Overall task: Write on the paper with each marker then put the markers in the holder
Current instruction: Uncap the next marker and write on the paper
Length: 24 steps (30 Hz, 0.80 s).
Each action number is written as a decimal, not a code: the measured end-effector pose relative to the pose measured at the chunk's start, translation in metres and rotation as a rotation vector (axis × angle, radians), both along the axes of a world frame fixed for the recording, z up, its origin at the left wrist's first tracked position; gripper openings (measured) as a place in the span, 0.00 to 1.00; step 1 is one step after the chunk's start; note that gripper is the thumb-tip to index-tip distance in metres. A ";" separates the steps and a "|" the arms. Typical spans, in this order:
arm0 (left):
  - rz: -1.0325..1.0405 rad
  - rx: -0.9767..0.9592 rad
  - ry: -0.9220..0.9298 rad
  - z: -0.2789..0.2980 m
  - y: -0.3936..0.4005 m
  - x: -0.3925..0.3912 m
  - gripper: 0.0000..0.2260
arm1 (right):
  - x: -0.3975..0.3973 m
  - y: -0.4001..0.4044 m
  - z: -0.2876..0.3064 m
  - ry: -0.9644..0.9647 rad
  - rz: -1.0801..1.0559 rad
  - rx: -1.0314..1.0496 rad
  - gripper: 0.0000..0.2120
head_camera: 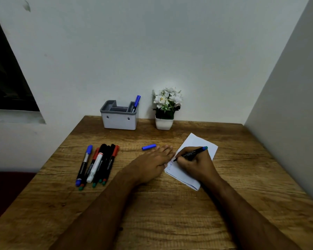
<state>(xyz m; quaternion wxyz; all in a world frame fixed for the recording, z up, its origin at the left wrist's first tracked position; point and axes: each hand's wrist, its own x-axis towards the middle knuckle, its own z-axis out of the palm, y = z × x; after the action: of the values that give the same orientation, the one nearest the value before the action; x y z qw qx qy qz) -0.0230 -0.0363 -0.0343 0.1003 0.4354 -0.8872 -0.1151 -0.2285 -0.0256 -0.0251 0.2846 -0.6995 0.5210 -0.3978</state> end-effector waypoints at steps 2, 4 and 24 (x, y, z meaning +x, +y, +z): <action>0.001 -0.005 0.006 0.000 0.000 0.000 0.24 | 0.000 -0.001 0.000 0.005 -0.004 -0.005 0.05; -0.002 -0.007 0.004 -0.001 0.000 0.001 0.24 | 0.001 -0.001 0.000 0.017 0.002 -0.009 0.05; 0.006 0.004 0.010 -0.001 0.000 0.001 0.24 | 0.003 0.001 0.003 -0.002 -0.068 0.019 0.05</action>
<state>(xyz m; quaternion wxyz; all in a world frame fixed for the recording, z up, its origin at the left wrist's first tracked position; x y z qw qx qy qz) -0.0221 -0.0366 -0.0351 0.1041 0.4376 -0.8853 -0.1185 -0.2255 -0.0241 -0.0223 0.2780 -0.6783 0.5479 -0.4030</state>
